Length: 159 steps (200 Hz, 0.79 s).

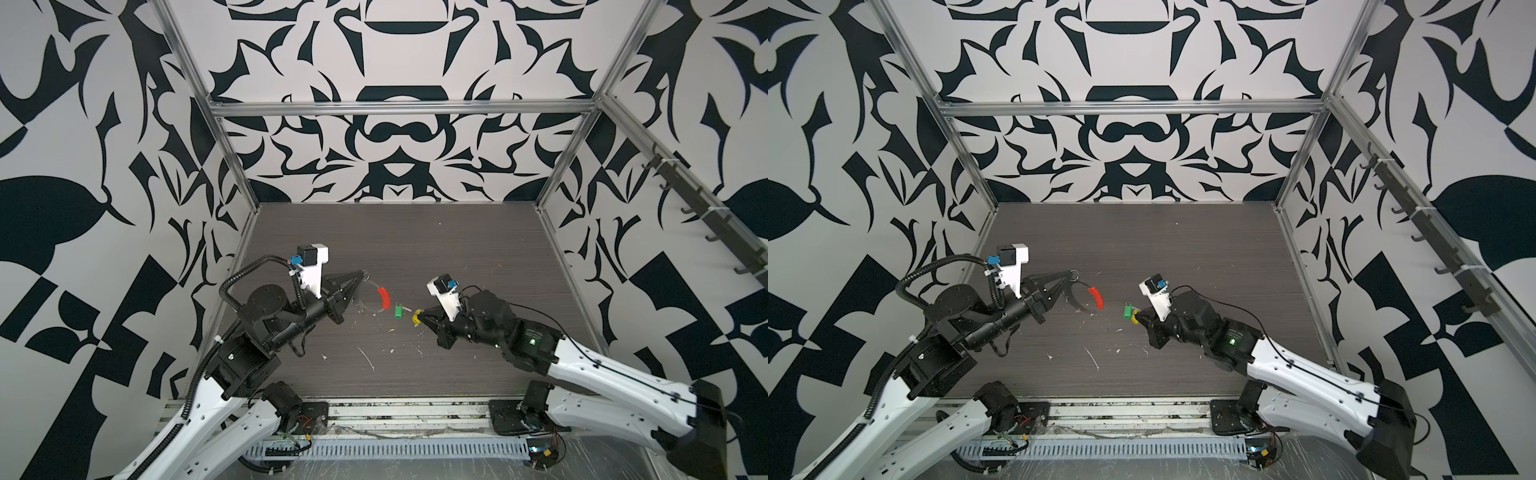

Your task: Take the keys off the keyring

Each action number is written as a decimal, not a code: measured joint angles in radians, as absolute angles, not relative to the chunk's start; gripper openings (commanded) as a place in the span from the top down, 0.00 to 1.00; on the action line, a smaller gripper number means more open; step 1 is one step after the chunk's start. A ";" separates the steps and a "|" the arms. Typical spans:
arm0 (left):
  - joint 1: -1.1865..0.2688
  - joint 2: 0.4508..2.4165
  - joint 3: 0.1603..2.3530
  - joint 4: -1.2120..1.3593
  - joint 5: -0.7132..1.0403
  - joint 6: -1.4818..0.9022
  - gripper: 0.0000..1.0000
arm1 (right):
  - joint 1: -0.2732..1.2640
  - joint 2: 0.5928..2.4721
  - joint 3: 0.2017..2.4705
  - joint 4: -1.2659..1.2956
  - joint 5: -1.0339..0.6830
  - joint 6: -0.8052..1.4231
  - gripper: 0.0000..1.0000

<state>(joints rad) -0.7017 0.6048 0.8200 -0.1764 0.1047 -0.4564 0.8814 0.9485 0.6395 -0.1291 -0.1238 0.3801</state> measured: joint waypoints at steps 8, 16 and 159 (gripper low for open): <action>-0.702 0.603 0.814 -0.176 0.103 -0.456 1.00 | 0.832 0.976 0.601 -0.119 -0.136 0.414 1.00; -0.702 0.599 0.809 -0.178 0.100 -0.457 1.00 | 0.792 1.005 0.572 -0.113 -0.146 0.439 1.00; -0.702 0.589 0.775 -0.176 0.097 -0.485 1.00 | 0.642 1.384 0.521 0.063 -0.209 0.538 0.59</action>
<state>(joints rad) -0.7017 0.5892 0.7750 -0.1761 0.0967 -0.4854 0.6418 1.3842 0.5205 0.0628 -0.2089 0.5377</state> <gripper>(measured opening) 0.046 0.355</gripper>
